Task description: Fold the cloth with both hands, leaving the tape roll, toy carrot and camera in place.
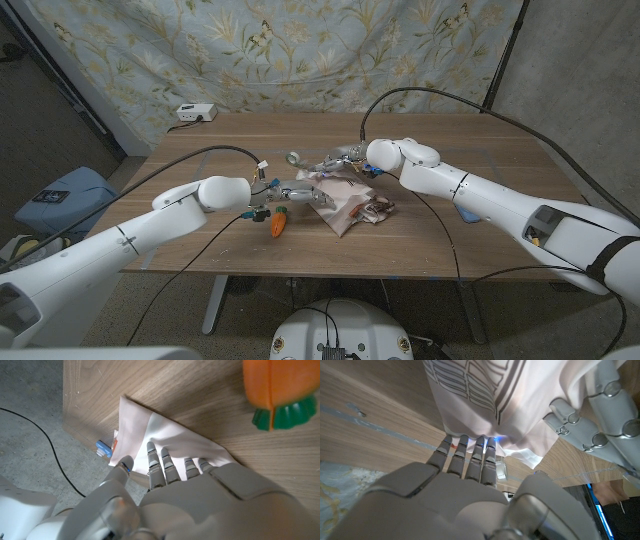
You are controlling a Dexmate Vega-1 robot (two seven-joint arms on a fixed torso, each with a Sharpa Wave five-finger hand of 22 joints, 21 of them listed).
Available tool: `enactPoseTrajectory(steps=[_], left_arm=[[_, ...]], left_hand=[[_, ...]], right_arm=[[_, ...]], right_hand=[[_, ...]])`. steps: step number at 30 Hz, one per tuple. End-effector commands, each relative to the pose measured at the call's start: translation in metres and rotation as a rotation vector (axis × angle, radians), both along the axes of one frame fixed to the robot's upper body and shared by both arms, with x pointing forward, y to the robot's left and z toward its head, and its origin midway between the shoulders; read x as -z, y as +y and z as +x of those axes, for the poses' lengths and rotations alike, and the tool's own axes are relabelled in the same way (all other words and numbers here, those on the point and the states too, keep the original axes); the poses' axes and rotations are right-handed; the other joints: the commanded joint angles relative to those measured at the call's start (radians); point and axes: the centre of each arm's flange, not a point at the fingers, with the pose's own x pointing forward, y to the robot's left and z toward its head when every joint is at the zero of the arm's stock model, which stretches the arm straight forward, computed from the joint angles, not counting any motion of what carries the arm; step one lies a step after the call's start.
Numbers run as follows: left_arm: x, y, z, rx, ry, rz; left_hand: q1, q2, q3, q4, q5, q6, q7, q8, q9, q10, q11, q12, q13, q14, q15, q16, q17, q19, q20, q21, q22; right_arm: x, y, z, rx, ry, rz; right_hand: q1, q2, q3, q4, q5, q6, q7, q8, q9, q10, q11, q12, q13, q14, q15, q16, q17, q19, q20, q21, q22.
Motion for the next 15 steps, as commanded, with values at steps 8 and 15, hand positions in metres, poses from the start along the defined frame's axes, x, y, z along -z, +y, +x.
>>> enactPoseTrajectory(steps=[8, 15], left_arm=[[0.001, -0.006, -0.001, 0.001, -0.002, 0.015], [0.002, -0.007, -0.002, 0.0, -0.004, 0.02]], left_hand=[[-0.005, -0.002, 0.009, 0.001, -0.001, -0.004, -0.005, 0.005, 0.003, 0.001, -0.003, 0.005, 0.002, -0.001, 0.009, -0.001, 0.003, -0.036, 0.004, 0.002, 0.002], [-0.005, -0.002, 0.011, -0.001, -0.001, -0.004, -0.006, 0.005, 0.003, 0.0, -0.002, 0.005, 0.002, -0.001, 0.008, -0.001, 0.003, -0.035, 0.004, 0.002, 0.002]], right_arm=[[-0.014, -0.015, -0.032, -0.014, -0.027, 0.036], [-0.015, -0.028, -0.044, 0.012, -0.041, 0.052]], right_hand=[[-0.016, -0.005, -0.009, 0.004, 0.011, 0.001, -0.009, -0.001, 0.002, 0.0, -0.001, -0.002, 0.003, -0.007, 0.005, 0.004, -0.001, -0.004, -0.003, 0.001, 0.003], [-0.018, -0.006, -0.011, 0.002, 0.014, 0.001, -0.008, 0.0, 0.002, 0.001, -0.001, -0.002, 0.003, -0.009, 0.006, 0.004, -0.004, -0.005, -0.002, 0.002, 0.003]])
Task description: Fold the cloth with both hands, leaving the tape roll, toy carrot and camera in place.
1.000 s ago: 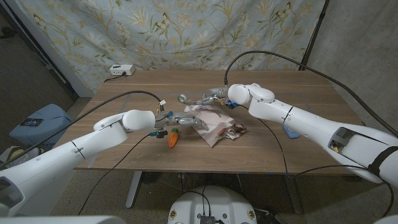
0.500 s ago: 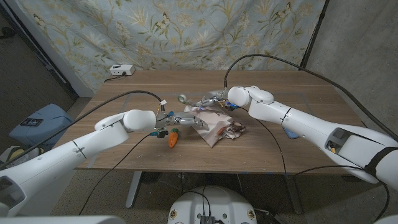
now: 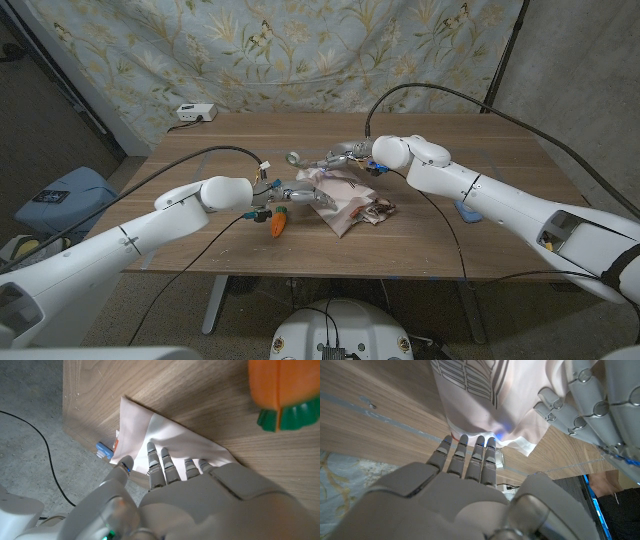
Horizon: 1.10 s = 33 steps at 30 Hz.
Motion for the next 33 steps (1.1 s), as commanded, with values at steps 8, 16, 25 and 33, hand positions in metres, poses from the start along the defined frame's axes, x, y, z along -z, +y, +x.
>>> enactPoseTrajectory(steps=[8, 16, 25, 33], left_arm=[[0.0, -0.005, -0.001, 0.007, -0.008, 0.015], [-0.003, -0.003, 0.0, 0.0, -0.019, 0.018], [-0.003, 0.002, 0.002, -0.005, -0.019, 0.011], [-0.003, 0.002, 0.0, -0.001, -0.023, 0.025]], left_hand=[[-0.004, -0.002, 0.01, 0.0, -0.002, 0.002, -0.001, 0.006, 0.003, 0.001, -0.002, 0.005, 0.001, 0.0, 0.008, -0.001, 0.002, -0.035, 0.003, 0.002, 0.002], [-0.003, -0.002, 0.012, -0.002, -0.002, 0.003, 0.0, 0.006, 0.003, 0.002, -0.002, 0.005, 0.001, 0.0, 0.008, -0.001, 0.002, -0.034, 0.005, 0.003, 0.002], [-0.002, -0.002, 0.014, -0.004, -0.002, 0.004, 0.001, 0.006, 0.003, 0.002, -0.002, 0.006, 0.001, 0.0, 0.008, -0.001, 0.002, -0.033, 0.003, 0.003, 0.001], [-0.002, -0.002, 0.016, -0.005, -0.003, 0.004, -0.001, 0.006, 0.003, 0.003, -0.003, 0.006, 0.001, 0.001, 0.009, -0.001, 0.002, -0.033, 0.002, 0.003, 0.001]], right_arm=[[-0.001, -0.026, -0.028, 0.043, -0.026, 0.02], [0.005, -0.033, -0.04, 0.072, -0.037, 0.001], [0.016, -0.042, -0.049, 0.098, -0.019, 0.01], [0.027, -0.045, -0.053, 0.106, -0.025, 0.009]], right_hand=[[-0.008, -0.002, -0.008, -0.005, 0.012, 0.002, -0.006, -0.002, 0.001, 0.002, 0.001, -0.002, 0.003, -0.005, 0.002, 0.005, -0.003, -0.006, -0.001, 0.002, 0.003], [-0.01, 0.0, -0.008, -0.007, 0.016, 0.002, -0.006, -0.002, 0.001, -0.001, 0.001, -0.004, 0.003, -0.01, 0.003, 0.004, -0.007, -0.014, -0.003, -0.001, 0.002], [-0.01, 0.003, -0.007, -0.01, 0.02, 0.001, -0.003, -0.002, 0.001, -0.006, 0.001, -0.006, 0.003, -0.013, 0.0, 0.004, -0.011, -0.019, -0.003, -0.001, 0.002], [-0.008, 0.004, -0.006, -0.013, 0.023, 0.001, -0.002, -0.001, 0.001, -0.011, 0.002, -0.008, 0.003, -0.014, -0.003, 0.004, -0.015, -0.021, -0.013, -0.001, 0.002]])
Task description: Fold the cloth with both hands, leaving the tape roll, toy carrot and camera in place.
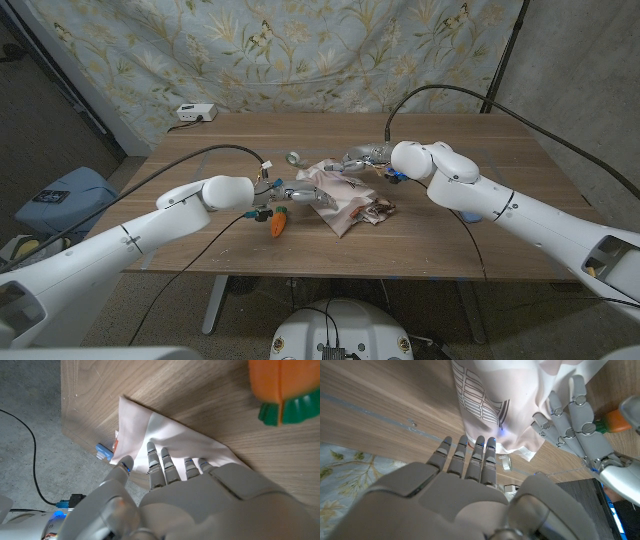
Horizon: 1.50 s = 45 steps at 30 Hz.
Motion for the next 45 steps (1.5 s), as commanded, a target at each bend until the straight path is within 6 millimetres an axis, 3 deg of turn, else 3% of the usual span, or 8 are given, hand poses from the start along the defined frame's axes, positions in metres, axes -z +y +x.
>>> enactPoseTrajectory(steps=[1, 11, 29, 37, 45], left_arm=[[0.0, 0.004, -0.001, -0.002, -0.004, 0.007], [-0.002, 0.006, -0.003, -0.005, -0.021, 0.012], [-0.004, 0.007, -0.005, -0.004, -0.03, 0.016], [-0.003, 0.007, -0.006, 0.001, -0.036, 0.013], [-0.005, 0.008, -0.006, -0.003, -0.037, 0.01]], left_hand=[[-0.002, -0.002, 0.009, 0.002, -0.003, 0.003, -0.001, 0.006, 0.003, 0.003, -0.002, 0.006, 0.004, 0.001, 0.008, -0.001, 0.001, -0.033, 0.002, 0.003, 0.001], [-0.002, -0.004, 0.01, 0.0, -0.004, 0.002, -0.002, 0.005, 0.003, 0.002, -0.003, 0.006, 0.004, 0.002, 0.008, -0.001, 0.001, -0.032, 0.003, 0.003, 0.001], [-0.002, -0.004, 0.012, -0.002, -0.006, 0.005, -0.001, 0.007, 0.003, 0.002, -0.002, 0.006, 0.004, 0.002, 0.008, -0.001, 0.001, -0.032, 0.003, 0.003, 0.001], [-0.002, -0.003, 0.013, -0.003, -0.006, 0.006, -0.002, 0.007, 0.003, 0.003, -0.004, 0.006, 0.004, 0.002, 0.007, -0.001, 0.001, -0.032, 0.002, 0.003, 0.001], [-0.001, -0.003, 0.014, -0.004, -0.007, 0.008, -0.002, 0.007, 0.003, 0.005, -0.004, 0.007, 0.004, 0.003, 0.007, -0.001, 0.001, -0.031, 0.003, 0.003, 0.001]], right_arm=[[0.016, -0.008, -0.009, 0.023, -0.004, -0.002], [0.03, -0.015, -0.001, 0.001, 0.008, 0.03], [0.051, -0.009, 0.01, -0.014, 0.052, 0.06], [0.049, -0.009, 0.007, -0.02, 0.043, 0.069], [0.036, -0.008, -0.008, -0.049, 0.012, 0.097]], right_hand=[[-0.005, 0.0, 0.002, -0.005, 0.005, -0.002, 0.001, -0.001, 0.001, -0.007, -0.003, 0.0, 0.003, -0.004, -0.004, 0.004, -0.002, -0.003, -0.007, -0.001, 0.002], [-0.003, 0.001, 0.003, -0.009, 0.01, -0.005, 0.001, -0.002, 0.001, -0.015, -0.005, -0.003, 0.003, -0.017, -0.012, 0.0, -0.008, -0.007, -0.021, -0.001, 0.001], [-0.001, 0.0, 0.002, -0.015, 0.016, -0.009, -0.003, -0.003, 0.001, -0.021, -0.009, -0.003, 0.003, -0.023, -0.014, 0.001, -0.016, -0.008, -0.027, 0.001, 0.001], [-0.001, -0.001, 0.002, -0.017, 0.017, -0.009, -0.004, -0.002, 0.001, -0.022, -0.011, -0.003, 0.003, -0.024, -0.014, 0.002, -0.019, -0.008, -0.026, 0.002, 0.001], [0.0, -0.001, 0.002, -0.019, 0.019, -0.008, -0.005, -0.001, 0.001, -0.021, -0.012, -0.002, 0.003, -0.022, -0.014, 0.004, -0.022, -0.006, -0.025, 0.002, 0.0]])
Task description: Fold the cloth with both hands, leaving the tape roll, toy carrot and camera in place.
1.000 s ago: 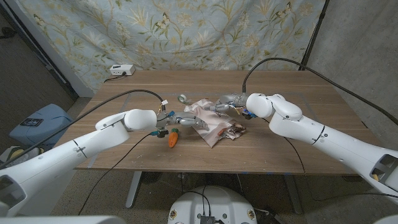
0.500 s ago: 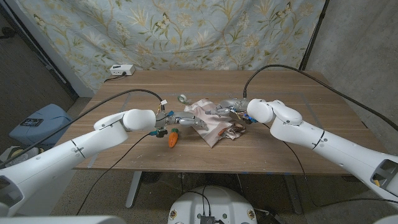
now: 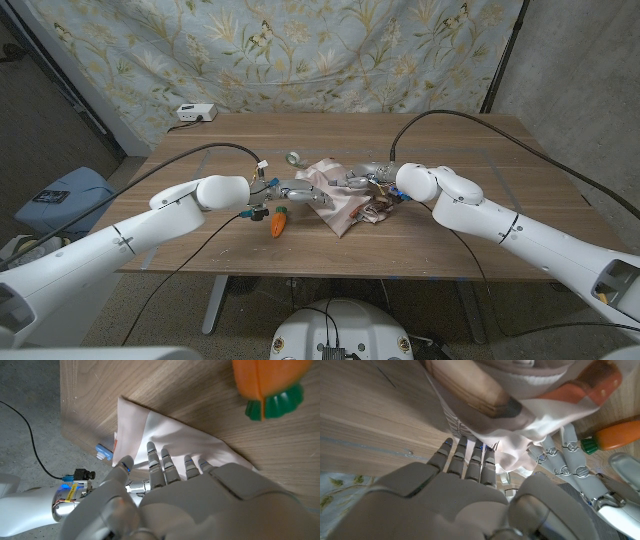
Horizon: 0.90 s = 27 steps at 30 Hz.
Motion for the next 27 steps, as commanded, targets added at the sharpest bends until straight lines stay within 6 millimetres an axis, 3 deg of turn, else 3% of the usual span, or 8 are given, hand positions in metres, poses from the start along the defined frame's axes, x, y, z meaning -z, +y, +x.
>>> enactPoseTrajectory(steps=[1, 17, 27], left_arm=[[-0.002, 0.001, 0.0, -0.004, -0.009, -0.007], [-0.008, 0.003, -0.005, -0.013, -0.039, -0.015], [-0.013, 0.006, -0.008, -0.034, -0.074, -0.067]], left_hand=[[-0.001, -0.003, 0.01, 0.0, -0.002, 0.008, -0.002, 0.003, 0.003, 0.005, -0.003, 0.007, 0.003, 0.002, 0.007, -0.001, 0.001, -0.031, 0.003, 0.003, 0.001], [0.0, -0.001, 0.014, -0.003, -0.002, 0.008, -0.003, 0.003, 0.003, 0.004, -0.002, 0.007, 0.003, 0.005, 0.007, -0.001, 0.001, -0.029, 0.0, 0.004, 0.001], [0.002, -0.001, 0.016, -0.006, -0.003, 0.005, -0.006, 0.001, 0.003, 0.002, -0.002, 0.006, 0.003, 0.008, 0.006, 0.0, 0.001, -0.02, 0.001, 0.007, 0.001]], right_arm=[[-0.013, 0.001, -0.016, -0.028, -0.038, 0.034], [-0.025, -0.002, -0.029, -0.046, -0.087, 0.078], [-0.018, -0.009, -0.024, -0.013, -0.101, 0.156]], right_hand=[[0.0, -0.001, 0.003, -0.001, 0.004, -0.002, -0.001, -0.001, 0.002, 0.001, -0.002, -0.002, 0.004, 0.0, 0.0, 0.004, 0.001, 0.008, -0.004, 0.002, 0.003], [0.006, 0.0, 0.005, -0.006, 0.008, 0.009, -0.003, 0.003, 0.002, 0.014, -0.004, 0.004, 0.004, 0.003, -0.004, 0.007, -0.005, 0.011, -0.002, 0.004, 0.002], [0.03, 0.006, 0.016, -0.027, 0.014, 0.061, 0.001, 0.019, 0.002, 0.072, -0.007, 0.019, 0.004, 0.062, -0.027, 0.029, -0.025, 0.051, -0.009, 0.014, 0.002]])
